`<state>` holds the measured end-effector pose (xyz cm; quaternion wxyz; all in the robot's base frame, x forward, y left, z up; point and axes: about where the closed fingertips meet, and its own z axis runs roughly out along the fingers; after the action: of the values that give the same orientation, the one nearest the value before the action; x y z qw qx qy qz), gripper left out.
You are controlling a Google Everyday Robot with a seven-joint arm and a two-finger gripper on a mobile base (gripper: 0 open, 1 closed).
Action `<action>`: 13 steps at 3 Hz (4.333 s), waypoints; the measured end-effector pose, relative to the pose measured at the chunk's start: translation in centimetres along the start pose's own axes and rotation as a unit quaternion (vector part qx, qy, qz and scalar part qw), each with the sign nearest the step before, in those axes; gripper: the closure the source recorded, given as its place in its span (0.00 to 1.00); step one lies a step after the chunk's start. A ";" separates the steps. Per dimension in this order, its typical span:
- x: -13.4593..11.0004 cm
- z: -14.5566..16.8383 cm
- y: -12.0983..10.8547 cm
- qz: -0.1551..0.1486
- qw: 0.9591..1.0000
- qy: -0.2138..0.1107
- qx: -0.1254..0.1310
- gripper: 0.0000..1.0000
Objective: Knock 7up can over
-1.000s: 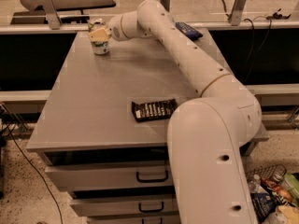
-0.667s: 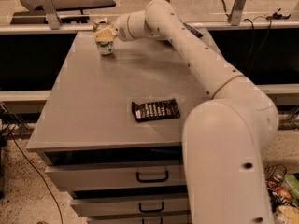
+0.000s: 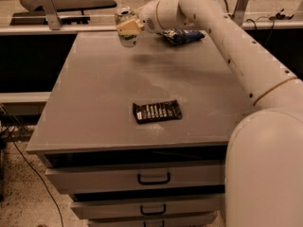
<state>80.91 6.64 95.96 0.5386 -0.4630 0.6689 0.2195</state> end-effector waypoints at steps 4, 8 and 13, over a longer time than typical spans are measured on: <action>7.9 -9.2 5.6 -0.174 0.930 0.263 -0.190 1.00; 10.7 -9.5 10.0 -0.253 0.862 0.326 -0.295 0.15; 8.2 -17.3 5.3 -0.111 0.975 0.135 -0.140 0.00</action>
Offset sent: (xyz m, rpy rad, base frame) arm -0.0978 -0.1223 -0.0302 -0.5627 0.1559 0.2700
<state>67.49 -7.66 92.87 0.3941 -0.6305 0.6424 0.1854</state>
